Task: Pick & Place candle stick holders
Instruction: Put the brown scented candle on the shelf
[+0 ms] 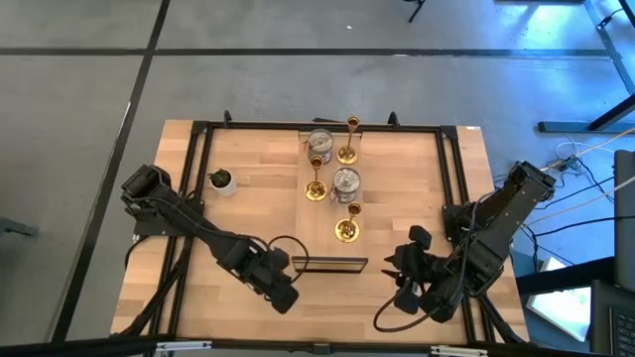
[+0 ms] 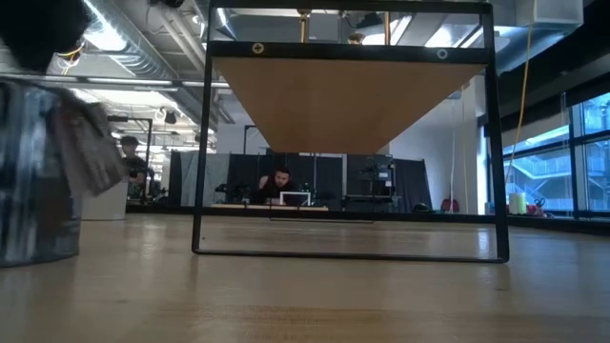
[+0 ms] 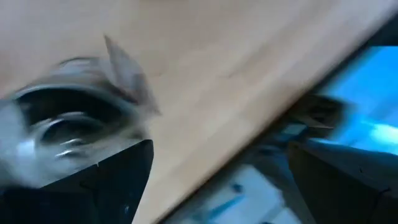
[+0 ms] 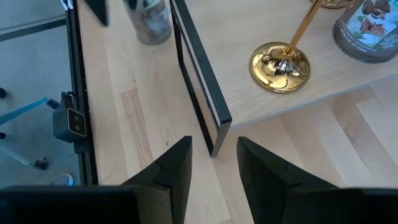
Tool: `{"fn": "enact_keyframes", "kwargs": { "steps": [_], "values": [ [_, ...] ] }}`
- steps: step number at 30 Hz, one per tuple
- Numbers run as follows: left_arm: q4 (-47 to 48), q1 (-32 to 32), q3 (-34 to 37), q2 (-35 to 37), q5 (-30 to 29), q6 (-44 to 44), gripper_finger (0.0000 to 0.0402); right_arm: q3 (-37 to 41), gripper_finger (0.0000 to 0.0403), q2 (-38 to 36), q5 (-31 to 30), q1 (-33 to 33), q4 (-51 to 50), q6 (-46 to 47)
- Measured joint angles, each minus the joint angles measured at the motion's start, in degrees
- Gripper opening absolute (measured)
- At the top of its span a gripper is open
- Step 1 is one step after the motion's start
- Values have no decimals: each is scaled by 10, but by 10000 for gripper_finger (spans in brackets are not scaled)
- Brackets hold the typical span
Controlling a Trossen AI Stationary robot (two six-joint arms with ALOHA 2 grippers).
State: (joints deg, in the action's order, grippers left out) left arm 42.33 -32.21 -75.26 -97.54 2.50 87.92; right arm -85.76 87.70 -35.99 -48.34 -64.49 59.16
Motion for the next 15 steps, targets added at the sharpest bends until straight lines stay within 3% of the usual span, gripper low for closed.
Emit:
{"fn": "enact_keyframes", "kwargs": {
  "steps": [10,15],
  "values": [
    [-430,0,0,1,-13,-95,365,0,130,0,0,0,-1,0],
    [-666,1,0,1,-40,-208,365,0,130,0,0,0,-2,0]
  ]
}}
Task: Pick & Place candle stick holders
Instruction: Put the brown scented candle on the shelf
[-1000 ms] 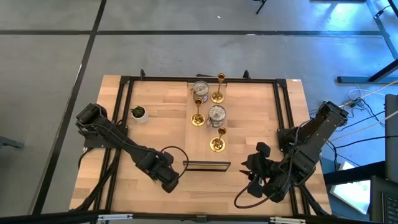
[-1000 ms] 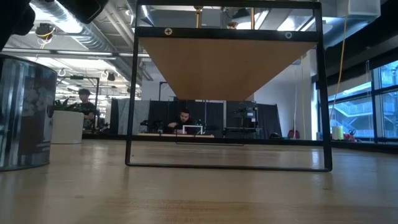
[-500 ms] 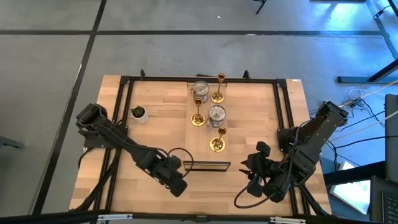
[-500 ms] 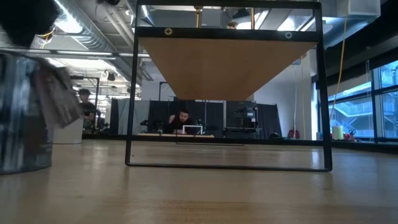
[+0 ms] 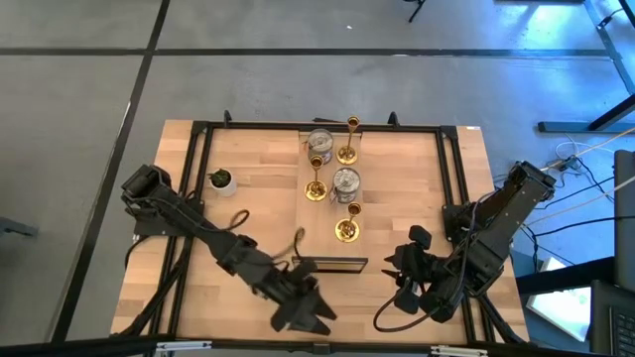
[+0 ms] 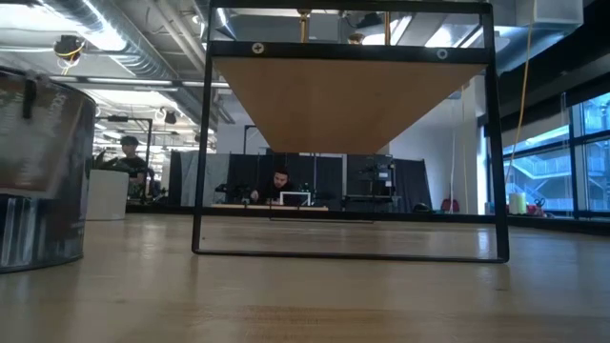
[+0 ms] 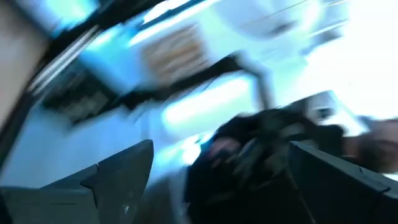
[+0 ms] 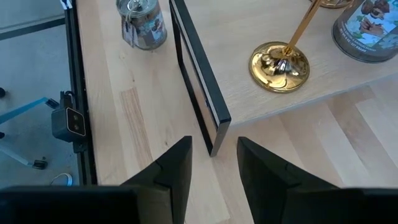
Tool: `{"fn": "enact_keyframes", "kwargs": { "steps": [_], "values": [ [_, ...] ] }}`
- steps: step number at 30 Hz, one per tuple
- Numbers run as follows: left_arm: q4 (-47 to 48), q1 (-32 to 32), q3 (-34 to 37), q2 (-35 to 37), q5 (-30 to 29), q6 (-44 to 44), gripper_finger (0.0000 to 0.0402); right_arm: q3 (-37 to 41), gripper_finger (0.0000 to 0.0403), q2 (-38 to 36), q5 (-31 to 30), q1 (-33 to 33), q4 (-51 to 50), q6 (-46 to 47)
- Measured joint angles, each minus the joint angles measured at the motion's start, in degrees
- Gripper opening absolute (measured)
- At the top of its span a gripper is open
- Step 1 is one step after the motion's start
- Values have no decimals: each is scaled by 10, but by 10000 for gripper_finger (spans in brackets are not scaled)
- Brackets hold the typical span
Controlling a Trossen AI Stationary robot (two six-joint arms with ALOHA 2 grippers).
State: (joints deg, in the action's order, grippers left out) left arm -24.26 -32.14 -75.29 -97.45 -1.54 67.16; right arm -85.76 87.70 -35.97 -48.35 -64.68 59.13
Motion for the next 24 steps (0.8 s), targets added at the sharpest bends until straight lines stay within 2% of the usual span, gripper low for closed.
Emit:
{"fn": "enact_keyframes", "kwargs": {
  "steps": [5,10,18,24],
  "values": [
    [-169,0,0,0,-52,-142,365,0,130,0,0,0,0,0],
    [-215,0,0,0,-111,-266,365,0,130,0,2,-1,0,0],
    [-207,4,0,0,-112,-281,365,0,130,0,7,-6,0,1],
    [-201,4,0,0,-143,-274,376,0,130,0,6,-6,-1,4]
  ]
}}
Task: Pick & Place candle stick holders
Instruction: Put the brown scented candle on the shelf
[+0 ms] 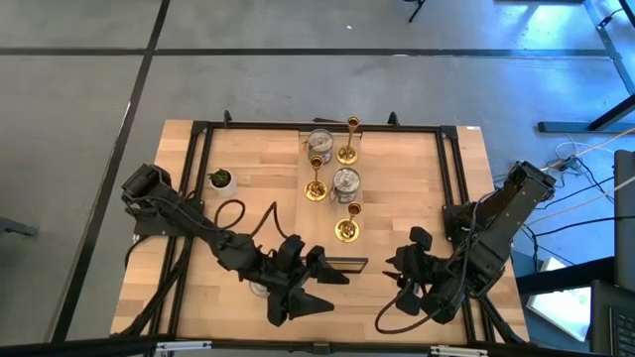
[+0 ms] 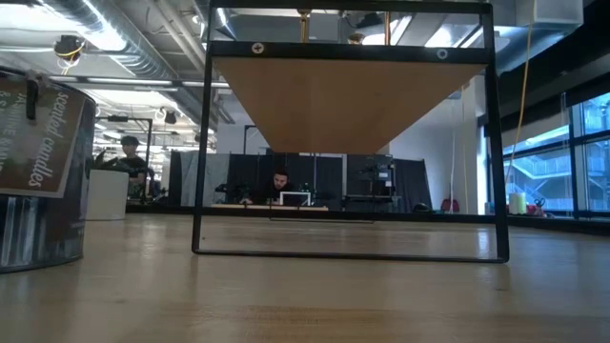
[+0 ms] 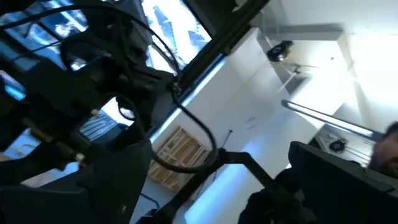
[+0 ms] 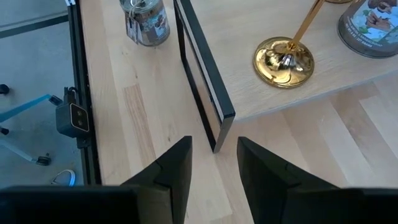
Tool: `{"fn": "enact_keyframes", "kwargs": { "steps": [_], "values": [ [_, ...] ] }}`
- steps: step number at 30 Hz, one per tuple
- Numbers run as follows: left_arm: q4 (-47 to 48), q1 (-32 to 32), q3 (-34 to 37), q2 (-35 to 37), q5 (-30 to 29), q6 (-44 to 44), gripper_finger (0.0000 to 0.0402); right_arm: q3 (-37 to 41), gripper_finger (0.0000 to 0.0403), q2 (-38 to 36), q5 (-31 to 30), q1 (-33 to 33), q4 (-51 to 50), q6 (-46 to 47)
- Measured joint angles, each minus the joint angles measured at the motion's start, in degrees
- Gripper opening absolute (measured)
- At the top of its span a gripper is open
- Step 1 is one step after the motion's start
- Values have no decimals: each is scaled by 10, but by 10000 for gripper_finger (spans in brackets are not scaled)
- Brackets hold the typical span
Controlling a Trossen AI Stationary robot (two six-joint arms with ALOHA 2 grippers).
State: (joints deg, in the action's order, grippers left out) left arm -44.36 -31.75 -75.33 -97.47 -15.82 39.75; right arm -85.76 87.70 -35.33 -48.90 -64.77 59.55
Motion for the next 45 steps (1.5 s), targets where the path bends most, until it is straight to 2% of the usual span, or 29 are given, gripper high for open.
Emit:
{"fn": "enact_keyframes", "kwargs": {
  "steps": [4,8,12,17,21,25,28,32,36,39,45],
  "values": [
    [52,0,0,0,-26,25,397,0,130,0,0,0,-1,0],
    [168,0,0,23,-45,50,399,0,130,0,0,-3,-2,0],
    [267,-4,0,66,-111,63,400,0,130,0,2,-5,-8,9],
    [376,-24,0,132,-189,11,400,0,130,0,0,-8,-8,11],
    [504,-38,0,166,-211,52,400,0,130,0,0,-8,-9,11],
    [655,-44,-13,164,-185,130,400,0,130,0,0,-8,-10,11],
    [792,-46,-60,134,-152,164,400,0,130,0,0,-8,-11,11],
    [1007,-40,-170,60,-116,187,400,0,130,0,0,-8,-10,11],
    [1193,-24,-273,-40,-19,199,400,0,130,0,0,-7,-10,16],
    [1276,-22,-319,-103,33,193,400,0,130,0,0,-7,-10,16],
    [1328,-30,-330,-146,40,257,400,0,130,0,0,-7,-10,16]
  ]
}}
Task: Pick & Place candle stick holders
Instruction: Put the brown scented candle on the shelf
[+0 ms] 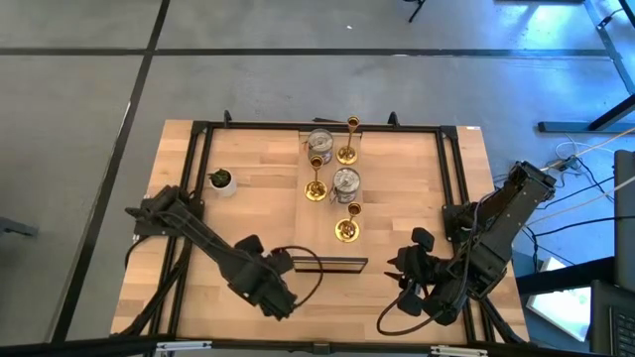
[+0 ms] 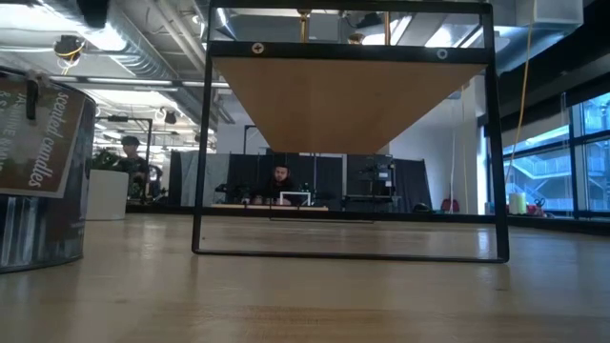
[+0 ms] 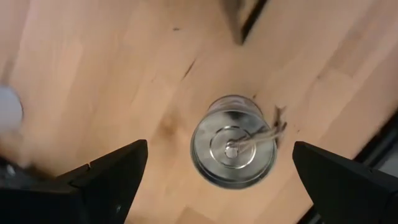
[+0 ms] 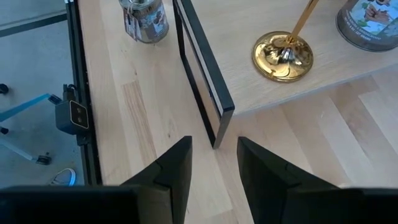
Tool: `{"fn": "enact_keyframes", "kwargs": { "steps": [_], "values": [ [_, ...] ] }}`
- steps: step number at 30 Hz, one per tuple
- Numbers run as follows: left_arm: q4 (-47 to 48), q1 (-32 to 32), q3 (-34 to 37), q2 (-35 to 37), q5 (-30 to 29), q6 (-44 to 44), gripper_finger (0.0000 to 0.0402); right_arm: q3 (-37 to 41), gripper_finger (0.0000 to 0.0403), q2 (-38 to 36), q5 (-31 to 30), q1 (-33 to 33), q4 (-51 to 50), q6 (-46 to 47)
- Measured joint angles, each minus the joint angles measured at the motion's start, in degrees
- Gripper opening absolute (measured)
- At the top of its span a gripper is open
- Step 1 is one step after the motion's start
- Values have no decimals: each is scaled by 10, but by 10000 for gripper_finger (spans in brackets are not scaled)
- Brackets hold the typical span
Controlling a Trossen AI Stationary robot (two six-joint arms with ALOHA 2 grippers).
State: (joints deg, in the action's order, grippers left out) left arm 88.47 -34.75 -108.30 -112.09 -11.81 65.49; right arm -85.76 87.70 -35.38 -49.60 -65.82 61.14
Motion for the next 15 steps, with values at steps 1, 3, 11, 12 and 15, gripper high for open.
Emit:
{"fn": "enact_keyframes", "kwargs": {
  "steps": [1,3,11,12,15],
  "values": [
    [1,0,1,0,0,25,400,0,130,0,0,0,0,0],
    [3,8,4,0,18,96,400,0,130,0,0,0,1,0],
    [-25,24,4,-1,38,383,400,0,130,0,0,2,13,1],
    [-27,19,4,-3,21,403,400,0,130,0,0,2,14,1],
    [-33,3,4,-8,-24,436,400,0,130,0,8,2,14,0]
  ]
}}
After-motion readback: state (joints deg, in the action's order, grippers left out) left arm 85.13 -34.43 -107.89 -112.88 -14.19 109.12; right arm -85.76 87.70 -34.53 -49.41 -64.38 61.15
